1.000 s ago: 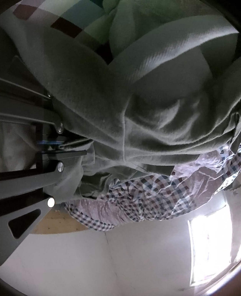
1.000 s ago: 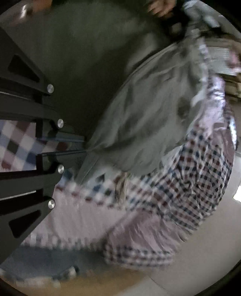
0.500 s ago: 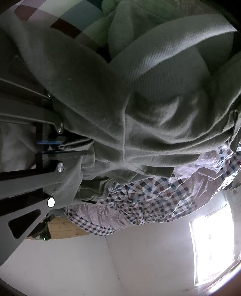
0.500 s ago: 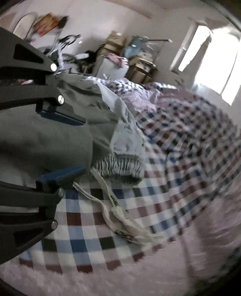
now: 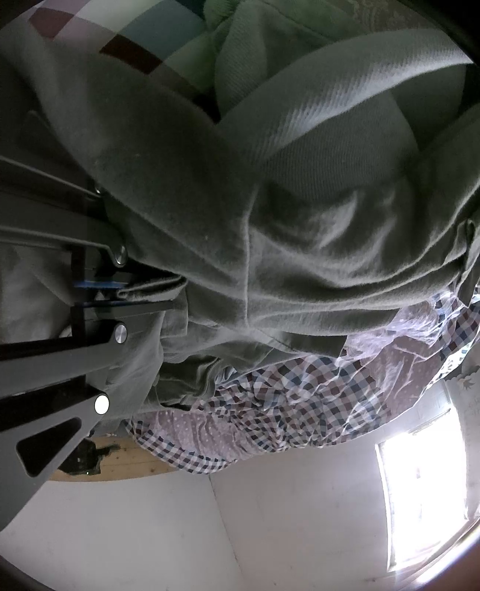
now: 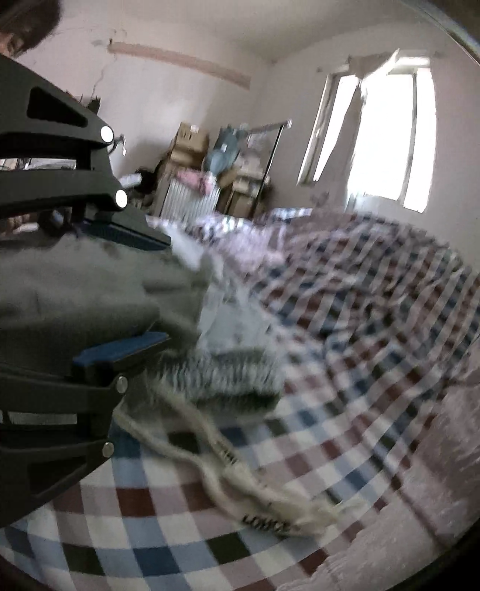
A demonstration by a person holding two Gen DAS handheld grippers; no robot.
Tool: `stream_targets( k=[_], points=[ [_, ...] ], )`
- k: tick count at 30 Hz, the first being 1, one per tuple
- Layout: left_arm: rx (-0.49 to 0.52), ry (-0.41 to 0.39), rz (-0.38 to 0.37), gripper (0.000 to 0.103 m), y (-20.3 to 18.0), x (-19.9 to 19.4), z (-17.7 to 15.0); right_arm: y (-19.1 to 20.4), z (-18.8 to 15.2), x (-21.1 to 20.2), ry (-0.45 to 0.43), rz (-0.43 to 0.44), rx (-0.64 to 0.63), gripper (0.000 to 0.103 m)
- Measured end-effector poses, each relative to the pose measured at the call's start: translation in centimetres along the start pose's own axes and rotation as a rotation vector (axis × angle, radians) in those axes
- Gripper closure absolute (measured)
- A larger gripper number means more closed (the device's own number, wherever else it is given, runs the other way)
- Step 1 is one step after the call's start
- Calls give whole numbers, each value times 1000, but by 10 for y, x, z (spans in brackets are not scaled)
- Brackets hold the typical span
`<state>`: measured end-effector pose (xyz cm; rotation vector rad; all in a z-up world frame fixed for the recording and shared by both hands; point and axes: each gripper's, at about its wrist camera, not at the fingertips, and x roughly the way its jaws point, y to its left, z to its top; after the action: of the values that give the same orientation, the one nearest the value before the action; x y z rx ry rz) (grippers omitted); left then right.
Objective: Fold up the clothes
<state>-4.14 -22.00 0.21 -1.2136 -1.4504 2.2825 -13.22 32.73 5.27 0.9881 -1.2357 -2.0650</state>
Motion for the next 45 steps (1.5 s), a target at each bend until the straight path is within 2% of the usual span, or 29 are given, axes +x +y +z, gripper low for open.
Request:
stream_targets(
  k=[1,2,5,8,13,18,21,23,26,28,32,35,40,45],
  points=[
    [-1,0,-1,101,0,0,0,2,-1,-4,-19,26,-4,53],
    [-2,0,-1,101,0,0,0,4,-1,-6,-21,14,-10,53],
    [-4,-1,-3,101,1,0,-1,-1,-1,-3,15,-140,-24,53],
    [-5,-1,-4,101,1,0,0,-10,-1,1,53,-215,-9,53],
    [-8,-3,-5,101,2,0,0,-24,-1,10,86,-181,44,52],
    [-11,-4,-3,101,2,1,0,-20,-4,24,104,-138,29,52],
    [-12,-5,-3,101,2,1,0,-1,-4,23,67,-118,-34,58],
    [-11,-6,-2,101,2,1,0,15,-4,21,48,-76,-71,69],
    [-13,-7,-3,101,2,1,-1,32,-5,13,29,-22,-113,69],
    [-15,-6,-5,101,3,1,-1,32,-6,10,34,-37,-108,69],
    [-19,-6,-9,101,3,1,0,18,-8,9,58,-144,-91,68],
    [-23,-4,-12,101,4,1,0,6,-9,7,62,-187,-69,68],
    [-24,-4,-12,101,4,1,0,-23,-4,1,37,-212,34,68],
    [-19,-8,-6,101,3,1,0,-22,5,17,66,-228,12,66]
  ],
)
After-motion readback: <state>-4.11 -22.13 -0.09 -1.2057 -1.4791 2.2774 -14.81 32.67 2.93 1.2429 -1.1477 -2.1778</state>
